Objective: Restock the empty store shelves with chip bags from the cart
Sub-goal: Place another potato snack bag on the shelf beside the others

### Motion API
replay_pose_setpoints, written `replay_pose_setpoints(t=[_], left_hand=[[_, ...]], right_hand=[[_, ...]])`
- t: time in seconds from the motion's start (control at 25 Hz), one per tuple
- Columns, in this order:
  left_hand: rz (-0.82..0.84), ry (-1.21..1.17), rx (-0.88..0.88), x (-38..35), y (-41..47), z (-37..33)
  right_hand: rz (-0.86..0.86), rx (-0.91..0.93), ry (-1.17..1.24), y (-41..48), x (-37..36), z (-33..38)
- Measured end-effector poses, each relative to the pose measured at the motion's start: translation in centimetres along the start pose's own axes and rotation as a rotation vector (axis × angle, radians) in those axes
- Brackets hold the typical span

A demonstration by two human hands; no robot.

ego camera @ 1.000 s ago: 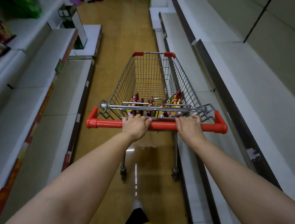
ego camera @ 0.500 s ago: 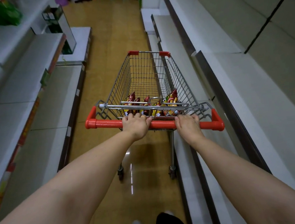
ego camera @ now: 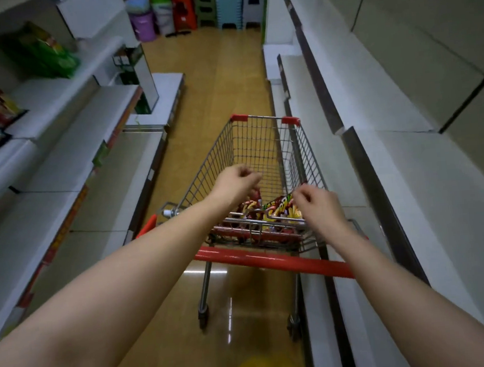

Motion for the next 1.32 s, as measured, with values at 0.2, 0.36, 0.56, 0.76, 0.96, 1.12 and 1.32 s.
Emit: replay_pose_setpoints(t=[0.2,0.36,0.56,0.76,0.96,1.12,1.32], left_hand=[[-0.037,-0.019,0.019,-1.8,5.4,-1.0],[-0.043,-0.008,0.093,-1.9,10.3,1.2],[-0.003,0.016,0.187,-2.1,17.4,4.9],[0.059,0.067,0.274,-1.7,22.5,8.2],[0.137,0.099,0.34,-1.9,25.5,11.5],[0.15,0.119,0.402,-2.5,26.1,13.5],[0.141,0.004,0.429,-3.5,25.0,12.3]], right_hand=[[-0.032,-0.064,0.126,7.9,1.7,-1.4],[0.097,-0.231,0.062,13.2,-1.3,-5.8],[0.338,-0.471,-0.068,18.4,-8.0,-13.3],[0.555,-0.608,-0.242,21.0,-12.6,-18.5],[0.537,-0.754,-0.208,21.8,-15.8,-22.5],[0.284,-0.889,0.014,21.5,-15.8,-22.9],[0.181,-0.605,0.052,23.0,-11.1,-17.4]])
Point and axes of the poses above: each hand's wrist, its own y-axis towards the middle knuckle, its own x-axis out of the back of the hand, z = x × y, the point moved 6 cm from there along y, towards the middle knuckle, and after that the axes turned 7 degrees about z, right-handed, at the moved point
